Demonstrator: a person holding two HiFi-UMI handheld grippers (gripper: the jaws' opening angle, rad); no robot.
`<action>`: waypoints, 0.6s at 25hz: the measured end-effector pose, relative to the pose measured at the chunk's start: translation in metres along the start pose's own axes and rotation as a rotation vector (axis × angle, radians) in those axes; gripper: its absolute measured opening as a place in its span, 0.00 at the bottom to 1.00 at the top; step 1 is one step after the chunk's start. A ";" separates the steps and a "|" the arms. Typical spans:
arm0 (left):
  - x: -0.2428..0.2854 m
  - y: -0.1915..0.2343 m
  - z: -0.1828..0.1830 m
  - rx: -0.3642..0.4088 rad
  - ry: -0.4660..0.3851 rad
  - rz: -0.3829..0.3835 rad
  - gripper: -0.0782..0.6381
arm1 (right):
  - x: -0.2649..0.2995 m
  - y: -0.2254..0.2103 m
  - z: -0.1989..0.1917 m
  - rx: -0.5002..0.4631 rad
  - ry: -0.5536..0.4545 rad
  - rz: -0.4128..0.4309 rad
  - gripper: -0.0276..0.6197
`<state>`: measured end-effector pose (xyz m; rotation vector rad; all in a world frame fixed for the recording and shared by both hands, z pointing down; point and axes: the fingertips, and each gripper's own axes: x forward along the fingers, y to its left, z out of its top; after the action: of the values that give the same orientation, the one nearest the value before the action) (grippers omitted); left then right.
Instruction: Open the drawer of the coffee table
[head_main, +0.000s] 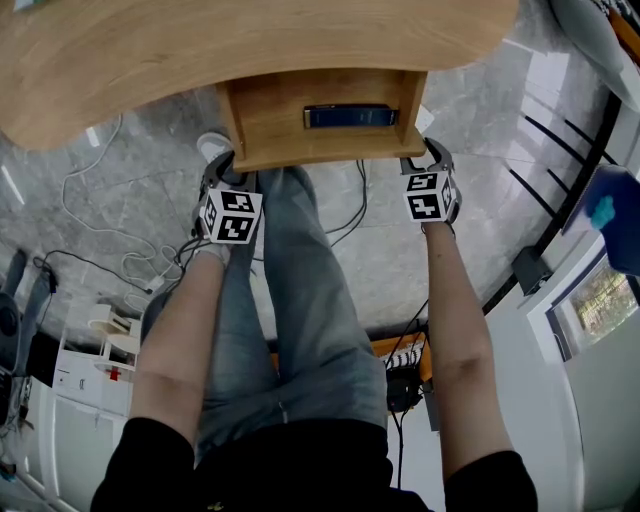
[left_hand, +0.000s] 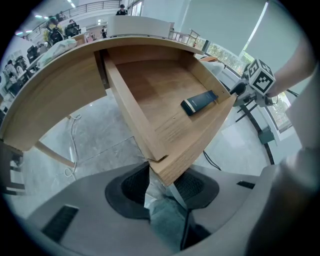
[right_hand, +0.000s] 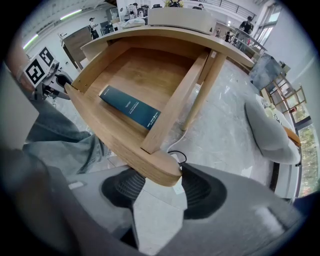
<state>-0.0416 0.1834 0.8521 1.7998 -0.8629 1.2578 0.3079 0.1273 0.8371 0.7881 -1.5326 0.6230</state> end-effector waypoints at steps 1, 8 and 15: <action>0.001 0.000 0.000 0.003 0.003 0.000 0.33 | 0.000 0.000 0.000 -0.007 0.006 0.000 0.38; 0.005 -0.001 -0.002 0.037 0.015 -0.003 0.33 | 0.004 0.000 -0.002 -0.014 0.020 -0.006 0.38; 0.007 -0.002 -0.003 0.037 0.014 -0.021 0.34 | 0.005 -0.001 -0.004 -0.004 0.030 -0.020 0.39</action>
<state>-0.0387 0.1860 0.8590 1.8224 -0.8161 1.2791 0.3111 0.1286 0.8424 0.7866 -1.4965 0.6141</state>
